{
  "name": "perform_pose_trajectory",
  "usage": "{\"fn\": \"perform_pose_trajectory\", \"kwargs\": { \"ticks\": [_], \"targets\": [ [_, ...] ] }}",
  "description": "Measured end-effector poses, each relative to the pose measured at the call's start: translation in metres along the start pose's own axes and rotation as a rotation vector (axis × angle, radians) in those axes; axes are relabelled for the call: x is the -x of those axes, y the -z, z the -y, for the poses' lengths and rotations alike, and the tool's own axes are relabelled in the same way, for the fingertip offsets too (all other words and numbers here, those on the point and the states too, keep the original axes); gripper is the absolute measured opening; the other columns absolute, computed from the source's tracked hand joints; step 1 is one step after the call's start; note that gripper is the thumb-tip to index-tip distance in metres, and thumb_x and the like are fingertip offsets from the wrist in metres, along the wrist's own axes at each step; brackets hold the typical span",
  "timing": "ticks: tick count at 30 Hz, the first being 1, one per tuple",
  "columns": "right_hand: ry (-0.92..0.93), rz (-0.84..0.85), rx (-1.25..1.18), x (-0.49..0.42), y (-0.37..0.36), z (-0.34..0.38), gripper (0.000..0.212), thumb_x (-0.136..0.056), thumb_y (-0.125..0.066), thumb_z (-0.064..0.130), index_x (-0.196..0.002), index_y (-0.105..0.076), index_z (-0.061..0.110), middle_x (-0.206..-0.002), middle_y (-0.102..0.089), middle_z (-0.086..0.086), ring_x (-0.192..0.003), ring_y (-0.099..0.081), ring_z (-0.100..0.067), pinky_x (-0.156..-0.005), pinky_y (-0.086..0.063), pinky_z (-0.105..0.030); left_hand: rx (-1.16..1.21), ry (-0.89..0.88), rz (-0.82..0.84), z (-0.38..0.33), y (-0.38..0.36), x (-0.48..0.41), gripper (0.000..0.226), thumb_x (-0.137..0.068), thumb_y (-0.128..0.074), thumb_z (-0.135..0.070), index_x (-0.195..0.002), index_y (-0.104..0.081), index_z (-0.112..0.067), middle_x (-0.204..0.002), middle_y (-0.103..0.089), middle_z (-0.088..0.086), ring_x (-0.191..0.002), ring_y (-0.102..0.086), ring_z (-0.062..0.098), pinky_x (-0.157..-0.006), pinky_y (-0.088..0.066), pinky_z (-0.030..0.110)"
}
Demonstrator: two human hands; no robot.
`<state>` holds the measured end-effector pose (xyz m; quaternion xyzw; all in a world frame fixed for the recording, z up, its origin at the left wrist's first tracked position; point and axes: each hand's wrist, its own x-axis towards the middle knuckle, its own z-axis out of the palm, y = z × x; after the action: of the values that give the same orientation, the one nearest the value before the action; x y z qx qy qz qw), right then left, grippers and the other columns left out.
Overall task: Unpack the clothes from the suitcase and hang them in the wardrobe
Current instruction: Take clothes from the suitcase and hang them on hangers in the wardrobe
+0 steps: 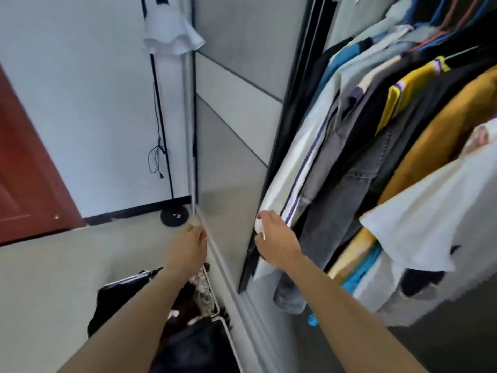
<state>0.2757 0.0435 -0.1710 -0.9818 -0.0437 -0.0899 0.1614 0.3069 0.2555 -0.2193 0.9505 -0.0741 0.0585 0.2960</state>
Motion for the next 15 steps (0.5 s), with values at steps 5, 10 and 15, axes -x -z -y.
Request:
{"fn": "perform_pose_trajectory", "kwargs": {
  "ticks": [5, 10, 15],
  "targets": [
    [-0.014, 0.327, 0.0, 0.017, -0.112, 0.041, 0.046, -0.092, -0.049, 0.023, -0.135, -0.04, 0.011, -0.132, -0.044, -0.008, -0.121, -0.047, -0.027, -0.093, -0.04, -0.036, -0.056, 0.209, 0.07, 0.103, -0.017, 0.048, 0.021, -0.094, -0.045, -0.015, -0.104, -0.063, -0.011, -0.112, -0.057, 0.008, -0.103, -0.056, 0.03, -0.082, -0.047, 0.039],
    [-0.058, 0.552, -0.042, 0.035, -0.228, 0.047, 0.046, -0.096, -0.047, 0.033, -0.137, -0.039, 0.015, -0.135, -0.042, -0.004, -0.127, -0.043, -0.025, -0.1, -0.041, -0.037, -0.024, 0.368, 0.108, 0.186, -0.068, 0.094, 0.026, -0.093, -0.044, -0.014, -0.111, -0.064, -0.016, -0.121, -0.056, -0.003, -0.112, -0.051, 0.018, -0.086, -0.047, 0.031],
    [-0.066, 0.684, -0.037, 0.048, -0.372, 0.021, 0.047, -0.096, -0.046, 0.037, -0.139, -0.037, 0.02, -0.136, -0.043, 0.002, -0.128, -0.042, -0.02, -0.099, -0.041, -0.03, -0.034, 0.502, 0.153, 0.284, -0.166, 0.117, 0.026, -0.096, -0.041, -0.018, -0.114, -0.061, -0.018, -0.125, -0.053, -0.01, -0.113, -0.051, 0.011, -0.084, -0.047, 0.026]
  ]
}}
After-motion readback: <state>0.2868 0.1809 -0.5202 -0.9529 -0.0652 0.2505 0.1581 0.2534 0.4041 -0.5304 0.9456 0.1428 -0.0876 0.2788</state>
